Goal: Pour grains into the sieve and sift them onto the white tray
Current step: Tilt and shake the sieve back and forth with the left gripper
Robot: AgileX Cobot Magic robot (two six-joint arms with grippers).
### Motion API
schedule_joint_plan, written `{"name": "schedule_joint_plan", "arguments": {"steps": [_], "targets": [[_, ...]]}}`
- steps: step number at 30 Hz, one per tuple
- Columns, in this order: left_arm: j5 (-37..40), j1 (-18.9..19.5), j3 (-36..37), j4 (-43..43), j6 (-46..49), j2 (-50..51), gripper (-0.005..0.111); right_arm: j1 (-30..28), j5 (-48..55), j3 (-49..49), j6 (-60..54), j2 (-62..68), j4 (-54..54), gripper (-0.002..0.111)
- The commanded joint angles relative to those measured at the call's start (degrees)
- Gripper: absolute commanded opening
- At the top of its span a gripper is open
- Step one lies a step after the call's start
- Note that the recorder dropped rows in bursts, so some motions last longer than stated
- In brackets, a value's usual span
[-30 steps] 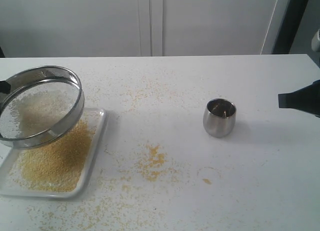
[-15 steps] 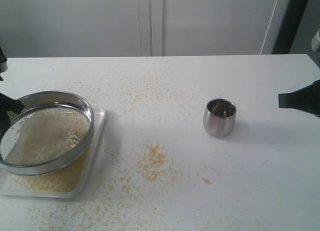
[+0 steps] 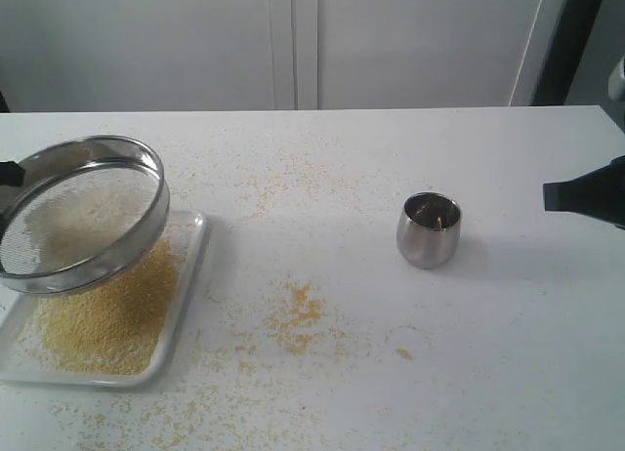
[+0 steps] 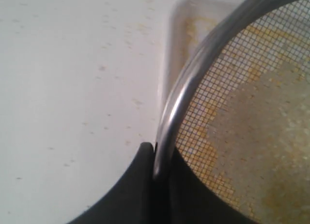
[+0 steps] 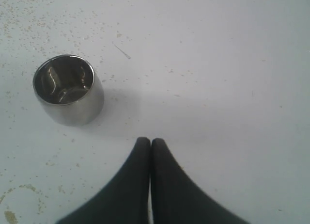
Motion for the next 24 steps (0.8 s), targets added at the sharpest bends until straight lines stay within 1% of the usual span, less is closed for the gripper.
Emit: {"name": "schedule_joint_plan", "arguments": {"steps": [1, 2, 3, 4, 5, 6, 7, 9, 11, 12, 14, 16, 17, 18, 20, 21, 22, 23, 24], "targets": [[5.3, -3.3, -0.3, -4.1, 12.2, -1.4, 0.0, -0.3, -0.7, 0.2, 0.2, -0.4, -0.2, 0.0], [5.1, -3.6, -0.3, -3.1, 13.2, -1.4, 0.0, -0.3, -0.7, 0.2, 0.2, -0.4, -0.2, 0.0], [3.5, -2.9, -0.3, -1.3, 9.9, -1.4, 0.0, -0.3, -0.7, 0.2, 0.2, -0.4, -0.2, 0.0], [1.6, -1.4, -0.3, -0.5, 4.1, -1.4, 0.0, -0.3, -0.7, 0.2, 0.2, -0.4, -0.2, 0.0], [0.9, -0.3, -0.3, -0.7, -0.1, -1.4, 0.0, -0.3, -0.7, 0.2, 0.2, -0.4, -0.2, 0.0], [0.8, 0.3, -0.3, -1.7, -2.0, -1.4, 0.0, -0.3, -0.7, 0.2, 0.2, -0.4, -0.2, 0.0], [1.3, 0.0, -0.3, -2.5, 0.2, -1.4, 0.0, -0.3, -0.7, 0.2, 0.2, -0.4, -0.2, 0.0], [3.2, -2.3, -0.3, -3.1, 8.3, -1.5, 0.0, -0.3, -0.9, 0.2, 0.2, -0.4, -0.2, 0.0], [4.3, -4.4, -0.3, -1.2, 12.0, -1.7, 0.0, -0.3, -0.9, 0.2, 0.2, -0.4, -0.2, 0.0], [4.0, -4.6, -0.3, 1.7, 10.9, -1.7, 0.0, -0.3, -0.9, 0.2, 0.2, -0.4, -0.2, 0.0], [1.4, -2.6, -0.3, 7.2, 0.6, -1.7, 0.0, -0.3, -1.0, 0.2, 0.2, -0.4, -0.2, 0.0], [0.7, -0.9, -0.3, 7.0, -5.9, -1.7, 0.0, -0.3, -1.1, 0.2, 0.2, -0.4, -0.2, 0.0], [0.9, -1.1, -0.3, 5.3, -4.2, -1.7, 0.0, -0.3, -1.1, 0.2, 0.2, -0.4, -0.2, 0.0], [1.8, -1.9, -0.3, 3.7, -0.4, -1.7, 0.0, -0.3, -1.1, 0.2, 0.2, -0.4, -0.2, 0.0], [3.7, -4.9, -0.3, 1.4, 7.1, -1.7, 0.0, -0.3, -1.1, 0.2, 0.2, -0.4, -0.2, 0.0], [3.9, -5.9, -0.3, 1.7, 9.4, -1.8, 0.0, -0.3, -1.1, 0.2, 0.2, -0.4, -0.2, 0.0], [3.6, -6.3, -0.3, 2.7, 10.3, -1.8, 0.0, -0.3, -1.1, 0.2, 0.2, -0.4, -0.2, 0.0], [2.2, -5.8, -0.3, 3.9, 7.0, -1.7, 0.0, -0.3, -1.1, 0.2, 0.2, -0.4, -0.2, 0.0], [0.7, -4.2, -0.3, 4.2, 2.5, -1.7, 0.0, -0.3, -1.1, 0.2, 0.2, -0.4, -0.2, 0.0]]}}
